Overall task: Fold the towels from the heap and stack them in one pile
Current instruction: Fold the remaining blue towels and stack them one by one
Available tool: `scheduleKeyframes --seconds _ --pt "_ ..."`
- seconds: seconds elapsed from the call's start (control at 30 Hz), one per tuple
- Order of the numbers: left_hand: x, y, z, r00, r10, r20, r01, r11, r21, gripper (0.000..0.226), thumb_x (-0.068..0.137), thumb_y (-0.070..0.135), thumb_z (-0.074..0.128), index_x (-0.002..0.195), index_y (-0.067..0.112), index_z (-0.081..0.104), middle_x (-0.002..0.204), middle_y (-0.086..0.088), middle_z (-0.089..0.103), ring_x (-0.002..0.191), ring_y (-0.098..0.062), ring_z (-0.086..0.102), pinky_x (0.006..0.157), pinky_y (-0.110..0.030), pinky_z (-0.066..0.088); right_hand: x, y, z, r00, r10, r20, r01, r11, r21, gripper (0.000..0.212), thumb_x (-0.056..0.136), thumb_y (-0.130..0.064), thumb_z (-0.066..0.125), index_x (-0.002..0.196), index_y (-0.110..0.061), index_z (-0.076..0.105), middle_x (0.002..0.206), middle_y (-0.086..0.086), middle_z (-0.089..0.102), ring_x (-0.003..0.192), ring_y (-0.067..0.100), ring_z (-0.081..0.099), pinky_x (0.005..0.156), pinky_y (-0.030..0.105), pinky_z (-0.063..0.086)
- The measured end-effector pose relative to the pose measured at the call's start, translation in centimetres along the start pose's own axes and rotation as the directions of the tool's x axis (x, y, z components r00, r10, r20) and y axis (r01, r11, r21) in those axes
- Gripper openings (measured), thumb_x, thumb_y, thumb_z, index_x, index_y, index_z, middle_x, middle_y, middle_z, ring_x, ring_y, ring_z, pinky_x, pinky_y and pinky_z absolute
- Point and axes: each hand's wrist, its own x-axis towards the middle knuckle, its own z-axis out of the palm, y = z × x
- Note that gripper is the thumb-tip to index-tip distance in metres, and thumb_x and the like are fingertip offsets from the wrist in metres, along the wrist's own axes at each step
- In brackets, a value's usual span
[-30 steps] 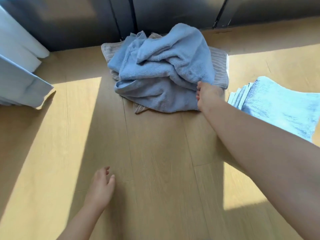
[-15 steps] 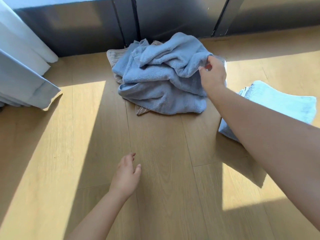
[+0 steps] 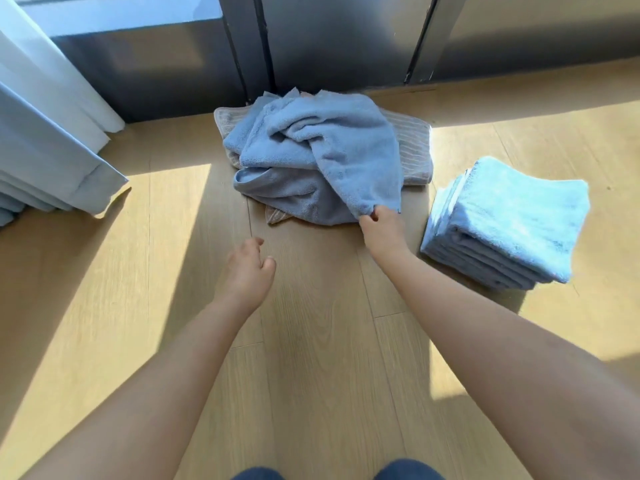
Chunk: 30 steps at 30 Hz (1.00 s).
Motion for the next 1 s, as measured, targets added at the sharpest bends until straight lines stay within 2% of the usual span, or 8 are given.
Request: scheduleKeyframes --seconds 0.07,0.13,0.4,0.5,0.6,0.73,0.9,1.0 --pt "-0.9 -0.1 0.6 1.0 0.003 0.01 -0.003 1.0 0.002 0.043 0.095 0.02 0.04 0.136 0.01 0.036 0.136 -0.012 0.041 0.123 -0.029 0.044 0.104 -0.045 0.038 -2.7 0.5 1.0 0.999 -0.013 0.039 0.011 0.999 0.039 0.033 0.089 -0.011 0.044 0.058 -0.013 0.034 0.061 -0.001 0.038 0.062 0.017 0.036 0.046 0.025 0.023" --pt "-2.4 -0.6 1.6 1.0 0.004 0.02 -0.004 1.0 -0.003 0.042 0.095 0.019 0.041 0.135 0.008 0.037 0.135 -0.013 0.041 0.123 -0.029 0.043 0.104 -0.044 0.037 -5.8 1.2 2.2 0.996 -0.016 0.092 0.009 0.997 0.08 0.035 0.088 -0.009 0.044 0.056 -0.015 0.031 0.06 -0.003 0.035 0.055 0.012 0.032 0.046 0.022 0.024" --pt "-10.7 -6.0 5.9 0.997 -0.013 0.08 0.011 1.0 0.028 0.039 0.096 0.017 0.04 0.132 0.003 0.042 0.134 -0.013 0.045 0.126 -0.025 0.041 0.105 -0.036 0.034 -19.0 7.7 6.8 0.975 0.117 0.191 -0.126 0.991 0.034 0.036 0.084 -0.011 0.046 0.054 -0.021 0.03 0.061 -0.008 0.035 0.054 0.007 0.032 0.05 0.022 0.024" --pt "-13.8 -8.4 6.2 0.994 -0.023 0.104 0.018 0.998 0.053 0.042 0.096 0.018 0.039 0.135 0.004 0.039 0.135 -0.012 0.045 0.126 -0.025 0.04 0.105 -0.036 0.035 -22.8 10.7 7.0 0.961 0.109 0.255 -0.067 0.984 -0.165 0.035 0.081 -0.014 0.046 0.053 -0.016 0.024 0.056 -0.004 0.03 0.054 0.012 0.027 0.05 0.026 0.021" --pt "-15.3 -10.1 5.4 0.996 -0.027 0.081 0.02 0.996 0.086 0.043 0.095 0.018 0.039 0.136 0.004 0.038 0.136 -0.013 0.044 0.126 -0.026 0.041 0.105 -0.037 0.036 -23.9 12.7 4.7 0.949 0.091 0.303 0.055 0.897 -0.44 0.036 0.081 -0.017 0.044 0.053 -0.015 0.022 0.055 -0.003 0.026 0.053 0.013 0.024 0.05 0.026 0.016" --pt "-16.2 -10.5 4.1 0.999 -0.039 0.031 0.035 0.991 0.127 0.042 0.095 0.017 0.039 0.135 0.003 0.04 0.134 -0.015 0.047 0.124 -0.028 0.043 0.103 -0.038 0.037 -23.8 14.4 0.8 0.96 0.158 0.232 0.009 0.808 -0.589 0.032 0.085 -0.019 0.042 0.056 -0.019 0.027 0.06 -0.008 0.031 0.077 0.02 0.039 0.07 0.029 0.027" --pt "-15.4 -9.2 4.4 0.999 -0.001 0.047 -0.01 0.975 0.223 0.043 0.095 0.019 0.039 0.136 0.005 0.039 0.136 -0.013 0.046 0.126 -0.027 0.042 0.103 -0.036 0.035 -22.8 15.8 -0.7 0.978 0.143 0.15 -0.036 0.83 -0.557 0.031 0.083 -0.016 0.043 0.055 -0.018 0.03 0.062 -0.006 0.037 0.078 0.02 0.042 0.069 0.029 0.03" --pt "-14.5 -8.3 4.9 0.996 0.014 0.085 -0.038 0.955 0.293 0.043 0.094 0.019 0.039 0.135 0.007 0.039 0.137 -0.01 0.045 0.127 -0.025 0.04 0.101 -0.036 0.036 -22.2 16.5 -0.4 0.979 0.143 0.147 -0.088 0.941 -0.328 0.033 0.082 -0.01 0.047 0.055 -0.019 0.03 0.064 -0.004 0.038 0.074 0.02 0.042 0.061 0.03 0.03"
